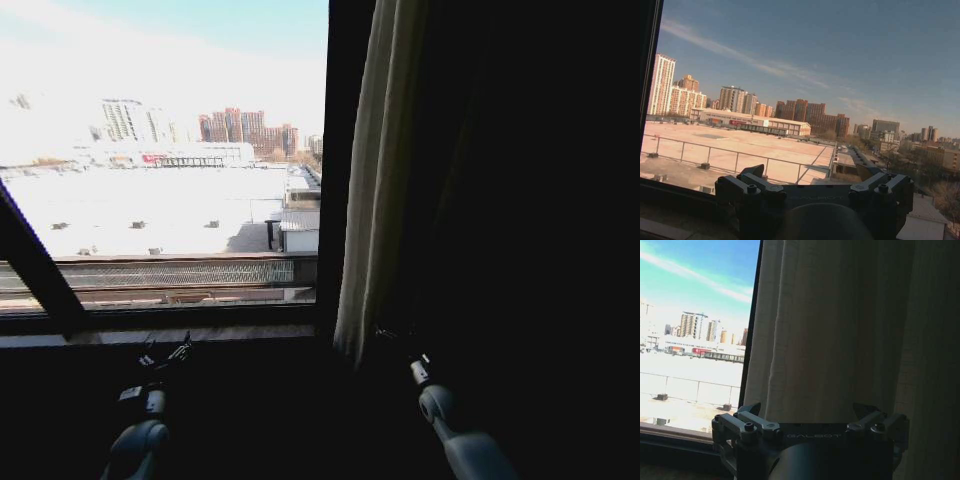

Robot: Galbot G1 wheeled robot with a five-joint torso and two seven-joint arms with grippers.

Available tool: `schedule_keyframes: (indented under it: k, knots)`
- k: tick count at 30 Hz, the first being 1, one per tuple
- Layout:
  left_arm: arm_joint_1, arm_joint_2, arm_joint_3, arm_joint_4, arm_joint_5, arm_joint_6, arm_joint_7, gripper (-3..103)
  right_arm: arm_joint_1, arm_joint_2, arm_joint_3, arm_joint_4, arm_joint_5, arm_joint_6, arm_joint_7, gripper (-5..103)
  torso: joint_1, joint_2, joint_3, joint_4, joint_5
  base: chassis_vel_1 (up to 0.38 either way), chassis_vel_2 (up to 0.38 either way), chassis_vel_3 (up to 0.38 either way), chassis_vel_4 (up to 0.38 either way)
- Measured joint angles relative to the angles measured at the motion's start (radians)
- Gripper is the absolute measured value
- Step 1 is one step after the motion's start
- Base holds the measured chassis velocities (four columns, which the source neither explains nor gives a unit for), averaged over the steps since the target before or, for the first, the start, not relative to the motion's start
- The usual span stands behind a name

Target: Open the curtains by pulling them apart, changing their state from closed to fully open.

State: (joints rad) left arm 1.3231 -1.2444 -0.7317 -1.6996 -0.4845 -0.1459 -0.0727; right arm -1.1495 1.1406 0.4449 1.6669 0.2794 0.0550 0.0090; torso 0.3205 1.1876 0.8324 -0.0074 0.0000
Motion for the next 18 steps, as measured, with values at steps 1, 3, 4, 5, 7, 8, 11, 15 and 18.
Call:
schedule_keyframes:
  k: [1, 3, 4, 5, 7, 8, 11, 15, 18]
  knots:
    - [0.000, 0.000, 0.000, 0.000, 0.000, 0.000, 0.000, 100, 0.000, 0.000, 0.000, 0.000, 0.000, 0.000, 0.000, 100, 0.000, 0.000, 0.000, 0.0000, 0.0000, 0.000, 0.000, 0.000, 0.000]
    - [0.000, 0.000, 0.000, 0.000, 0.000, 0.000, 0.000, 100, 0.000, 0.000, 0.000, 0.001, -0.001, -0.002, 0.000, 100, 0.000, 0.000, 0.000, 0.0000, 0.0000, 0.000, 0.000, 0.000, 0.000]
    - [0.000, 0.000, 0.000, 0.000, 0.000, 0.000, 0.000, 100, 0.000, 0.000, 0.000, 0.001, -0.001, -0.002, 0.000, 100, 0.000, 0.000, 0.000, 0.0000, 0.0000, 0.000, 0.000, 0.000, 0.000]
    - [0.000, 0.000, 0.000, 0.000, 0.000, 0.000, 0.000, 100, 0.000, 0.000, 0.000, 0.001, -0.001, -0.002, 0.000, 100, 0.000, 0.000, 0.000, 0.0000, 0.0000, 0.000, 0.000, 0.000, 0.000]
    - [0.000, 0.000, 0.000, 0.000, 0.000, 0.000, 0.000, 100, 0.000, 0.000, 0.000, 0.001, -0.001, -0.002, 0.000, 100, 0.000, 0.000, 0.000, 0.0000, 0.0000, 0.000, 0.000, 0.000, 0.000]
    - [0.000, 0.000, 0.000, 0.000, 0.000, 0.000, 0.000, 100, 0.000, 0.001, 0.000, 0.001, -0.001, -0.002, 0.000, 100, 0.000, 0.000, 0.000, 0.0000, 0.0000, 0.000, 0.000, 0.000, 0.000]
    - [0.000, 0.000, 0.000, 0.000, 0.000, 0.000, 0.000, 100, 0.000, 0.001, 0.000, 0.001, -0.001, -0.002, 0.001, 100, 0.000, 0.000, 0.000, 0.0000, 0.0000, 0.000, 0.000, 0.000, 0.000]
    - [0.000, 0.000, 0.000, 0.000, 0.000, 0.000, 0.000, 100, 0.000, 0.001, 0.000, 0.001, -0.002, -0.002, 0.001, 100, 0.000, 0.000, 0.000, 0.0000, 0.0000, 0.000, 0.000, 0.000, 0.000]
    - [0.000, 0.000, 0.000, 0.000, 0.000, 0.000, 0.000, 100, 0.001, 0.001, 0.000, 0.001, -0.002, -0.002, 0.001, 100, 0.000, 0.000, 0.000, 0.0000, 0.0000, 0.000, 0.000, 0.000, 0.000]
